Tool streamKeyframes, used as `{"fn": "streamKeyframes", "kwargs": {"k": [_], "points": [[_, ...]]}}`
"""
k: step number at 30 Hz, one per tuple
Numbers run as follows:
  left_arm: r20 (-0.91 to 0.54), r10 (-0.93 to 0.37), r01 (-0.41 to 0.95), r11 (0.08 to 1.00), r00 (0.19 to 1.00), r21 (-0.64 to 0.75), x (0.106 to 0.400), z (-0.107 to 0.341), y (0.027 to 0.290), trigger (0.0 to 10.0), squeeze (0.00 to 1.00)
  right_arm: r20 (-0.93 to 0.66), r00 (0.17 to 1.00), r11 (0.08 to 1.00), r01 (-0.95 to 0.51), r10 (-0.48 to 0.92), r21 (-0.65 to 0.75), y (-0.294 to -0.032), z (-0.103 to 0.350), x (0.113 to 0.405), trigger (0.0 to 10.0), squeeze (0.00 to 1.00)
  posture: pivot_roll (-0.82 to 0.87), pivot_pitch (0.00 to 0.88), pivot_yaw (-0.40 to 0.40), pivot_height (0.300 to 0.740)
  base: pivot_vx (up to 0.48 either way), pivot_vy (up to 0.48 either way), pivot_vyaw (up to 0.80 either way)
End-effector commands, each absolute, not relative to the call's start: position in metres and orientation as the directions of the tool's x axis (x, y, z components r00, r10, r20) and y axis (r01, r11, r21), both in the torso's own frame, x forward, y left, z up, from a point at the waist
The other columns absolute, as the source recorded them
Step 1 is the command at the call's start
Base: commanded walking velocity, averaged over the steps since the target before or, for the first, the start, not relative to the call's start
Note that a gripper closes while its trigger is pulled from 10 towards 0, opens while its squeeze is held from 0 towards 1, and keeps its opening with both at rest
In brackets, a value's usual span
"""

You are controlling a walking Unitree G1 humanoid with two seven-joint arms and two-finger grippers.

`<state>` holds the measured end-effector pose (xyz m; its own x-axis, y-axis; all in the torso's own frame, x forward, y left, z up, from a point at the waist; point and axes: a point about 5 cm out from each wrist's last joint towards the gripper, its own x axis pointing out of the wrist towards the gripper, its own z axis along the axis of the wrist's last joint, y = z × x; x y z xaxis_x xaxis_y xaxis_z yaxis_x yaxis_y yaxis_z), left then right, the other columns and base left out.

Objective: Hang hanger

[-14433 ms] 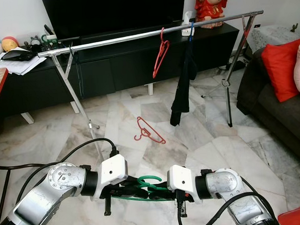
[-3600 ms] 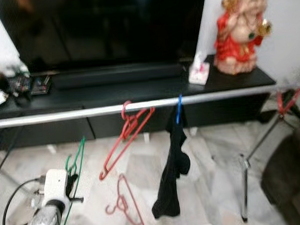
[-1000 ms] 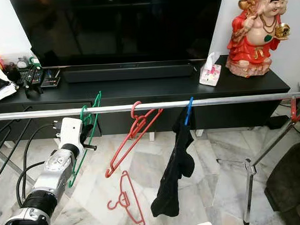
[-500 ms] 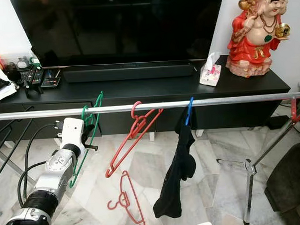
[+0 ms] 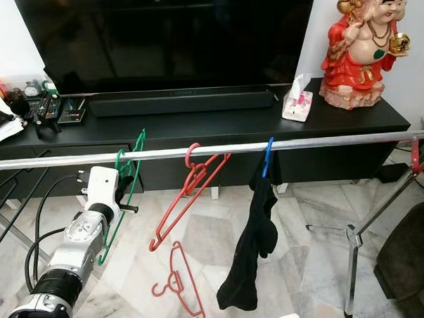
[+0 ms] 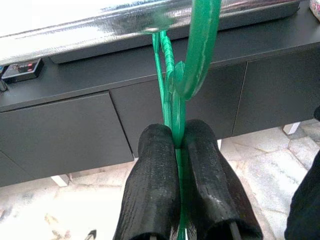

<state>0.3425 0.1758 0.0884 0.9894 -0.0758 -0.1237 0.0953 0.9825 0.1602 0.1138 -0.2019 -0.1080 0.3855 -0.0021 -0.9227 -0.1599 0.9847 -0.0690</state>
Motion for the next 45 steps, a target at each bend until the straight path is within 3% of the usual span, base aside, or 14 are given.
{"fn": "streamKeyframes", "kwargs": {"k": [1,3,10,21,36,38,39,40,41,42,43,45], "points": [[-0.151,0.042,-0.018,0.988,0.988,0.155,0.337,0.081,0.189,10.0,0.0,-0.925,0.381,0.986,-0.158,0.003,-0.062,-0.2,-0.109,0.112,10.0,0.0,-0.07,0.0,-0.035,0.74,0.0,0.0,0.0],[-0.145,0.126,-0.104,0.983,0.981,0.152,0.336,0.081,0.2,10.0,0.0,-0.925,0.381,0.985,-0.158,0.003,-0.062,-0.201,-0.109,0.113,10.0,0.0,-0.07,0.0,-0.036,0.74,0.0,0.0,0.0],[-0.129,0.167,-0.148,0.978,0.977,0.15,0.337,0.085,0.208,10.0,0.0,-0.925,0.379,0.985,-0.16,0.003,-0.063,-0.201,-0.109,0.112,10.0,0.0,-0.07,0.0,-0.036,0.74,0.0,0.0,0.0],[-0.122,0.039,-0.017,0.985,0.992,0.173,0.342,0.092,0.195,10.0,0.0,-0.925,0.38,0.986,-0.158,0.003,-0.062,-0.2,-0.109,0.112,10.0,0.0,-0.06,0.0,-0.032,0.74,0.0,0.0,0.0],[-0.13,0.041,-0.019,0.986,0.991,0.166,0.342,0.09,0.189,10.0,0.02,-0.926,0.378,0.985,-0.159,0.006,-0.059,-0.2,-0.109,0.112,10.0,0.0,-0.06,0.0,-0.03,0.74,0.0,0.0,0.0],[-0.131,0.043,-0.021,0.986,0.99,0.164,0.341,0.09,0.189,10.0,0.17,-0.926,0.378,0.986,-0.159,0.007,-0.057,-0.2,-0.109,0.112,10.0,0.0,-0.06,0.0,-0.03,0.74,0.0,0.0,0.0],[-0.131,0.043,-0.021,0.986,0.99,0.164,0.341,0.09,0.189,10.0,0.17,-0.926,0.378,0.986,-0.159,0.007,-0.057,-0.2,-0.109,0.112,10.0,0.0,-0.06,0.0,-0.03,0.74,0.0,0.0,0.0],[-0.13,0.047,-0.025,0.986,0.99,0.162,0.34,0.089,0.189,10.0,0.32,-0.925,0.379,0.986,-0.154,0.007,-0.056,-0.2,-0.109,0.112,10.0,0.0,-0.06,0.0,-0.033,0.74,0.0,0.0,0.0],[-0.13,0.047,-0.026,0.986,0.99,0.162,0.34,0.089,0.189,10.0,0.32,-0.925,0.379,0.986,-0.154,0.006,-0.056,-0.2,-0.109,0.112,10.0,0.0,-0.06,0.0,-0.033,0.74,0.0,0.0,0.0],[-0.129,0.048,-0.026,0.986,0.99,0.162,0.34,0.089,0.19,10.0,0.54,-0.925,0.379,0.987,-0.153,0.006,-0.057,-0.2,-0.109,0.112,10.0,0.0,-0.06,0.0,-0.034,0.74,0.0,0.0,0.0],[-0.129,0.048,-0.027,0.986,0.99,0.162,0.34,0.089,0.19,10.0,0.54,-0.925,0.379,0.987,-0.152,0.005,-0.057,-0.2,-0.109,0.112,10.0,0.0,-0.06,0.0,-0.034,0.74,0.0,0.0,0.0],[-0.129,0.049,-0.028,0.986,0.99,0.162,0.339,0.089,0.19,10.0,0.66,-0.925,0.379,0.987,-0.152,0.005,-0.057,-0.2,-0.109,0.112,10.0,0.0,-0.06,0.0,-0.034,0.74,0.0,0.0,0.0]]}}
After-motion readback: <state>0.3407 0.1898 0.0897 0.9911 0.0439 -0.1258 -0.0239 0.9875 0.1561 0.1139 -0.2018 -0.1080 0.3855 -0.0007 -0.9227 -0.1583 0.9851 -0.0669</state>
